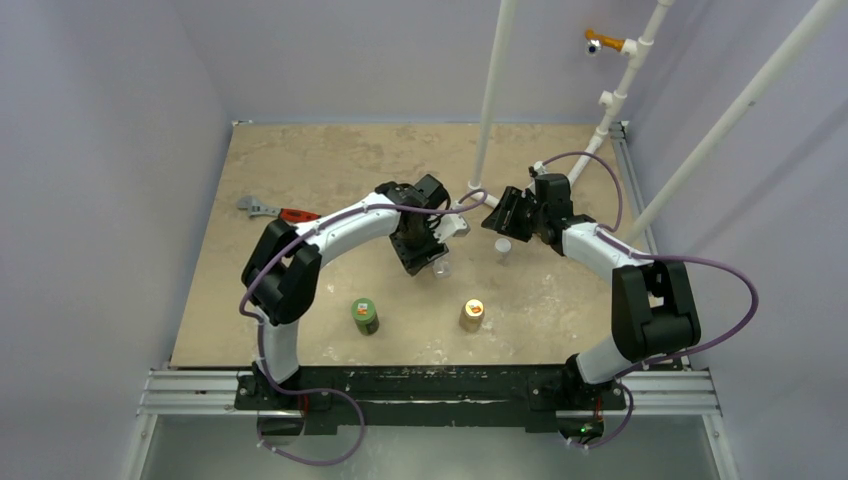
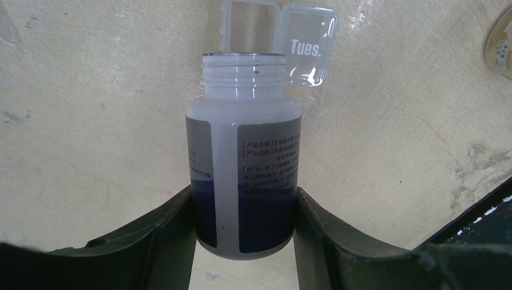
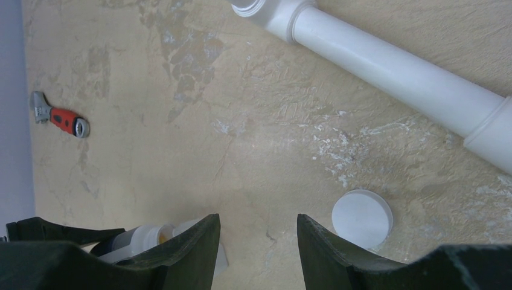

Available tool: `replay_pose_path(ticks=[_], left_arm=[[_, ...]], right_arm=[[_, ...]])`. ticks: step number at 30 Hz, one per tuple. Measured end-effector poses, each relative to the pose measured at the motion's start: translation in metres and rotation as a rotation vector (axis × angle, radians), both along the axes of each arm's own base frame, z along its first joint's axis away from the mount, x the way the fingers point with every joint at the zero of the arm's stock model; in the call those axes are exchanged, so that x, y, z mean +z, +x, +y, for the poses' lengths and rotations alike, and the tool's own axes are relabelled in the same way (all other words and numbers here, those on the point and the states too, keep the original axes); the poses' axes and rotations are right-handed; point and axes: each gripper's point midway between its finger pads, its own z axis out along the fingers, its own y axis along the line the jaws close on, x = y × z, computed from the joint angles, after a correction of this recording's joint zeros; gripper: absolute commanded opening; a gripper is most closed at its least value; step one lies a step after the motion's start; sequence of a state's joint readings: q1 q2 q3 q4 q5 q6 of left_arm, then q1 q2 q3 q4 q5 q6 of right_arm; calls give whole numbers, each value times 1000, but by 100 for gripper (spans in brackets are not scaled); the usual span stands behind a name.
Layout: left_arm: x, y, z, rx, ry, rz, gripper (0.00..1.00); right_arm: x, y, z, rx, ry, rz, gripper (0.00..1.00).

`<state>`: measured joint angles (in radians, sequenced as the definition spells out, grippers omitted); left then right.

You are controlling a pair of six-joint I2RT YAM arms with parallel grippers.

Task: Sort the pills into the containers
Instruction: Pour the pill into the pill container.

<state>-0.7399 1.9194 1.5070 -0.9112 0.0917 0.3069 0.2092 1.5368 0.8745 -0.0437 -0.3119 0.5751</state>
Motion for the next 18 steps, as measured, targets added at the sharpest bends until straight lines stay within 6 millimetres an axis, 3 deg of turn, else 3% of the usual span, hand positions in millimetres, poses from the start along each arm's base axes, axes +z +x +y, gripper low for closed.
replay_pose_path(ticks=[18], left_arm=[[-4,3,7,2,78,-17,0]], right_arm=[[1,-2,3,14,12,2,50]])
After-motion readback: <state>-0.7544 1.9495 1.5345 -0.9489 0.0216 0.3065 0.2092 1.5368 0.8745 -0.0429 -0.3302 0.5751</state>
